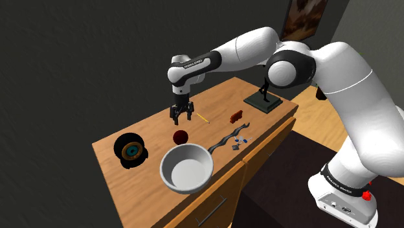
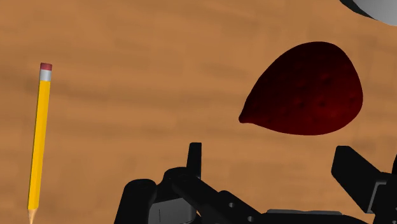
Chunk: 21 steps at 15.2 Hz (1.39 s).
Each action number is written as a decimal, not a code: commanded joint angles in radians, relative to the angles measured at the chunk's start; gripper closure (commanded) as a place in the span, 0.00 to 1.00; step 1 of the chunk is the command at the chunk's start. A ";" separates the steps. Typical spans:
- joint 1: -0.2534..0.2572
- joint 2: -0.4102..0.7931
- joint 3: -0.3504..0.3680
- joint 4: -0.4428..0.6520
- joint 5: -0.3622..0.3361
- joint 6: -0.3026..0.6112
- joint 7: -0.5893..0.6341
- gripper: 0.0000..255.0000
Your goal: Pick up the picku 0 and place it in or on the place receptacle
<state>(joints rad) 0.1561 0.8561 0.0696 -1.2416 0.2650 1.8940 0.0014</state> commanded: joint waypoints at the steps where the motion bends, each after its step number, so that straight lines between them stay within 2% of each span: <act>1: 0.000 0.000 0.000 -0.001 0.000 0.001 0.000 0.00; 3: 0.000 0.000 0.000 -0.001 0.000 0.001 0.000 0.00; 4: 0.000 0.000 0.000 -0.001 0.000 0.001 0.000 1.00; 13: 0.000 0.000 0.000 -0.001 0.000 0.001 0.000 1.00; 14: 0.000 0.000 0.000 -0.001 0.000 0.001 0.000 0.00; 17: -0.088 -0.167 0.053 -0.336 0.282 0.177 0.188 0.00; 19: -0.134 -0.266 0.101 -0.534 0.505 0.307 0.280 0.00; 21: -0.125 -0.251 0.105 -0.533 0.512 0.325 0.277 0.00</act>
<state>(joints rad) 0.0344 0.6158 0.1668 -1.7423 0.7396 2.1916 0.2678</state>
